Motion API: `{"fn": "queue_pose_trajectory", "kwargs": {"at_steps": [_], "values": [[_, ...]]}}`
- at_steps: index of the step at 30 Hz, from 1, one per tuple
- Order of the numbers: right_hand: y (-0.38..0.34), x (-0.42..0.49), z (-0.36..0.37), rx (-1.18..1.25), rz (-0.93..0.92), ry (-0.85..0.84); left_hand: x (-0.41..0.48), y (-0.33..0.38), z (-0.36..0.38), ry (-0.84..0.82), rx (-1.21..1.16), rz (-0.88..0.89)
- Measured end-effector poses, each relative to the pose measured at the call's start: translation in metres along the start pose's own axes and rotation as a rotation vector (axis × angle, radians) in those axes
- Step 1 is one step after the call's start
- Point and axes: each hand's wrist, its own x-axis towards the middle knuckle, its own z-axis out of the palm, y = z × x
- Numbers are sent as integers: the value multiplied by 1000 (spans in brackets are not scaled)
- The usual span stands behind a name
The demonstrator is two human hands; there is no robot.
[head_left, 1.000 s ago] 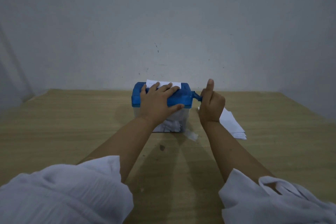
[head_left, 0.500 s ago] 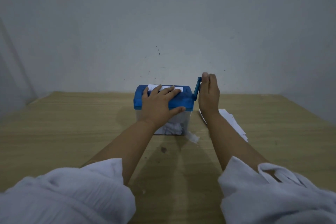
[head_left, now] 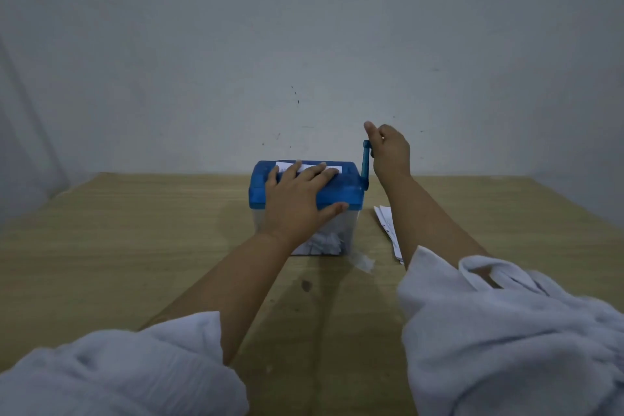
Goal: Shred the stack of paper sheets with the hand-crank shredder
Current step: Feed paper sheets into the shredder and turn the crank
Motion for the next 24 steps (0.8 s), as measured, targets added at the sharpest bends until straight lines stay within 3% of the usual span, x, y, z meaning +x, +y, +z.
{"fn": "queue_pose_trajectory", "kwargs": {"at_steps": [3,9,17,24], "values": [[4,9,8,-246,74,-102,0,0,1,-1,-9,2],[35,-11,21,-460,241,-403,1,-1,2,7,2,-8],[50,-77,18,-231,323,-284,1,2,2,-1,25,-43],[49,-102,6,-220,230,-172,3,6,1,-26,15,-81]]}}
